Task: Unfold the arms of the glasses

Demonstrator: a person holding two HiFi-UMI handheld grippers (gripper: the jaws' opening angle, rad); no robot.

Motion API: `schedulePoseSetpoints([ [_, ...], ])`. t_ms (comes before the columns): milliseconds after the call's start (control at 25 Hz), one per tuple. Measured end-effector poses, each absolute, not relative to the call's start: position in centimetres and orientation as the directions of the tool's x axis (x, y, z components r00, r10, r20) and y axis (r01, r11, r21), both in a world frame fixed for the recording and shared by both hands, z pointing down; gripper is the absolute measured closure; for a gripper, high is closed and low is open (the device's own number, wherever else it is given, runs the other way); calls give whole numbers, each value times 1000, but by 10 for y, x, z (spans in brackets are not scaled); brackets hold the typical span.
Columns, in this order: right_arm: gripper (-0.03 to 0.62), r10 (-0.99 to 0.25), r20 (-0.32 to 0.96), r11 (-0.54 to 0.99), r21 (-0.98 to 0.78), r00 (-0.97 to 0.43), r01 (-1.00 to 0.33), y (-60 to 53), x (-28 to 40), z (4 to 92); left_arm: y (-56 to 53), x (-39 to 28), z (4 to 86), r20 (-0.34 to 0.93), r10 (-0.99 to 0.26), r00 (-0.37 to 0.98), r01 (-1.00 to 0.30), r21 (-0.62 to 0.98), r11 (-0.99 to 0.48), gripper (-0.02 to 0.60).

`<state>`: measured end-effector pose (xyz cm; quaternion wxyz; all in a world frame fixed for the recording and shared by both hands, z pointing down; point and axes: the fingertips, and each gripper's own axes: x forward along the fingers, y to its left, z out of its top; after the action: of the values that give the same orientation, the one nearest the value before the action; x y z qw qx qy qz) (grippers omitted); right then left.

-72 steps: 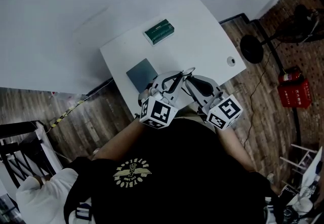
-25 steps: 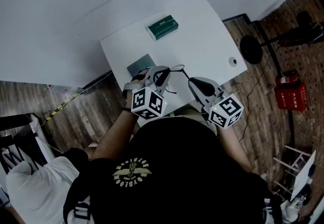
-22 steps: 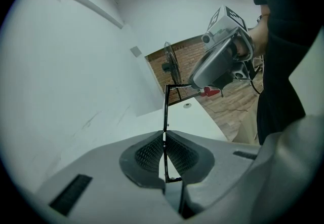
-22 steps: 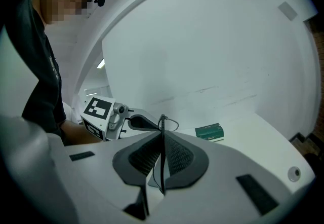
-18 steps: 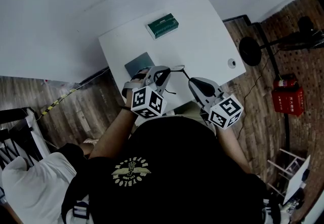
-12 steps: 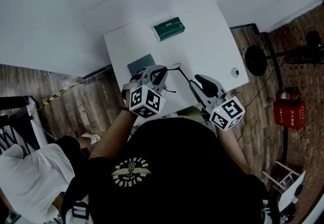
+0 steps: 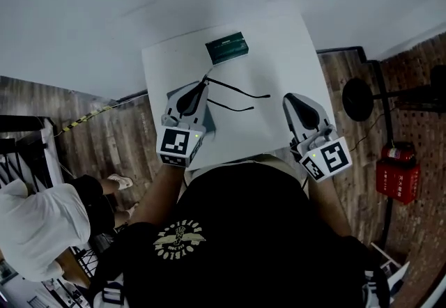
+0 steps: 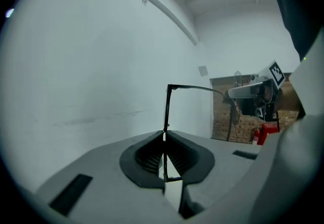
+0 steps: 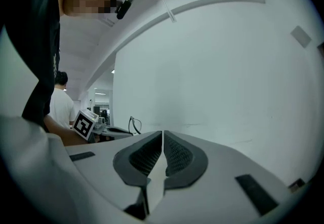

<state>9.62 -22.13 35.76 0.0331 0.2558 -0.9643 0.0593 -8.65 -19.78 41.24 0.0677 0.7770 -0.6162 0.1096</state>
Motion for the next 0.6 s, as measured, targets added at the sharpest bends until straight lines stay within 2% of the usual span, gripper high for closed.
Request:
schedulePoseSetpoints([
  [360,592,-466,56,884,4,-883,-467,-266,139,334,-186,-107,357,75,-997,-5,-1000,12,6,561],
  [600,594,-400,57,916,6,-915,-401,-275,141,332,-156,-113,336,19,-990,-140,-990,-9,140,561],
])
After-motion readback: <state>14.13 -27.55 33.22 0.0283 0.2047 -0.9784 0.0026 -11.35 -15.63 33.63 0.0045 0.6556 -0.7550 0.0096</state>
